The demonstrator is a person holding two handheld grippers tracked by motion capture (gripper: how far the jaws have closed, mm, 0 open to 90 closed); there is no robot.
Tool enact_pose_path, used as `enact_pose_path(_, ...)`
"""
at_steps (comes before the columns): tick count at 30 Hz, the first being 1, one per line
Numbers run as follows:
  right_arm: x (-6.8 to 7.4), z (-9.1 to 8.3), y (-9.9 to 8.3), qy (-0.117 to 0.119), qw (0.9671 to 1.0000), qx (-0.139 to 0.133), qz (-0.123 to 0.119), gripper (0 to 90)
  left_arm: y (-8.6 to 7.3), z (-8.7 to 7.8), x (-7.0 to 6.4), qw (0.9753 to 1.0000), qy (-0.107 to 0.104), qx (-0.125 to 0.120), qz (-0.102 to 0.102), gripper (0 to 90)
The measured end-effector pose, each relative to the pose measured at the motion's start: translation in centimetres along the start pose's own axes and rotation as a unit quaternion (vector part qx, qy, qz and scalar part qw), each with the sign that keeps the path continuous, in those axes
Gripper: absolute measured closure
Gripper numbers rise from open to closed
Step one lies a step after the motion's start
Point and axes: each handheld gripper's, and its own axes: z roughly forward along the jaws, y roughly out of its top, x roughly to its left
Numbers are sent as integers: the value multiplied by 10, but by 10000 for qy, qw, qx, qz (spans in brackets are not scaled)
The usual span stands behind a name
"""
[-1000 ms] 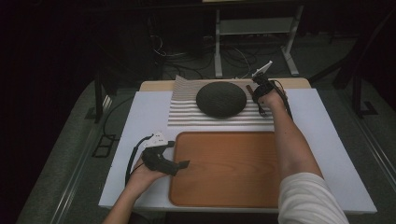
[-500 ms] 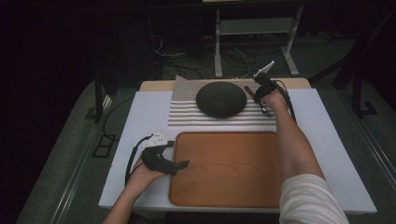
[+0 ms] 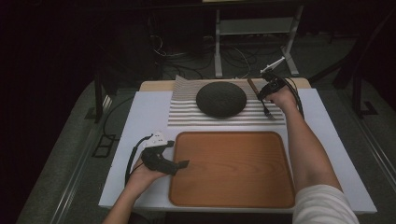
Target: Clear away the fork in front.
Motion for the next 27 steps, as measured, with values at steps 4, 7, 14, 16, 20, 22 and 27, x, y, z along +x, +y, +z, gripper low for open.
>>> enact_pose_path(4,0,-16,-6,83,9998,-156,-48,770,0,0,-1,10000,7,1,17,1)
enact_pose_path(7,0,-25,-10,149,9996,-245,-65,770,0,0,-1,10000,10,2,19,0)
enact_pose_path(14,7,-57,-37,462,9964,-676,-231,770,1,0,-2,10000,32,2,25,1)
enact_pose_path(16,11,-63,-45,564,9950,-772,-291,770,1,0,-2,10000,36,2,23,1)
enact_pose_path(20,20,-71,-61,686,9922,-920,-490,769,1,1,-1,10000,53,4,31,0)
enact_pose_path(22,24,-73,-69,766,9902,-1015,-573,769,1,1,-1,10000,69,9,37,1)
enact_pose_path(27,32,-78,-81,949,9862,-1195,-634,769,1,0,-1,9999,104,2,37,1)
